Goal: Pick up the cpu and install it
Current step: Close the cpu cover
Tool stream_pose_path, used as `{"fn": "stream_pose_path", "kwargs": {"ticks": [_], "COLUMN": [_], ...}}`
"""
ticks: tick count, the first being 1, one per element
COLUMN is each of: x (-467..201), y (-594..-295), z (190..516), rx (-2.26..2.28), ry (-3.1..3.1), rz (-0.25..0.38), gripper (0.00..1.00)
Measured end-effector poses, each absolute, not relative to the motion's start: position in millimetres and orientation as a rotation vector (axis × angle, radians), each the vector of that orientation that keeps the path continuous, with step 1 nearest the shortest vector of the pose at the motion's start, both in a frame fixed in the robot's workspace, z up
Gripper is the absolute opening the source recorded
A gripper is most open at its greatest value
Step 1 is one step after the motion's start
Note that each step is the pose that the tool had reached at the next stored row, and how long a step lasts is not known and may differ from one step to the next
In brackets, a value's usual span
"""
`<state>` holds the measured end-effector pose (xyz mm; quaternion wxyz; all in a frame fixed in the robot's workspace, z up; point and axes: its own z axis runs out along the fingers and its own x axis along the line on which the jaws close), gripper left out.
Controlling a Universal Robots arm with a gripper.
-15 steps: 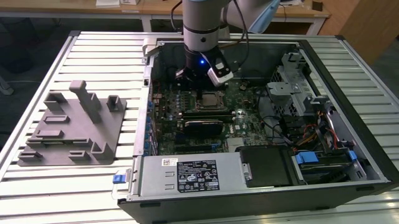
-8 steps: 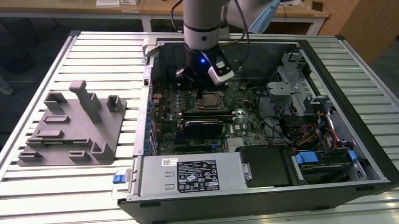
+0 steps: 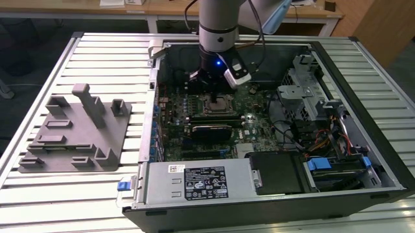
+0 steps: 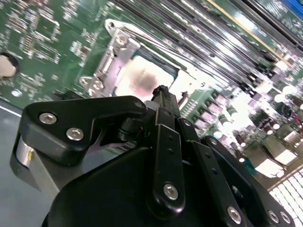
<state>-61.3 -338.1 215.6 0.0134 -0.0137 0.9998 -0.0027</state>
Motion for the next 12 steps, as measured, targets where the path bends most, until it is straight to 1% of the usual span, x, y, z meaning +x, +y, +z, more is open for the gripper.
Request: {"fn": "stream_pose_path", "kwargs": {"ticks": [12], "x": [-49.6], "y": [-338.1], "z": [221.6], "rx": [-0.043], "ry": [3.115], "rz": [-0.01], "gripper": [0.11]}}
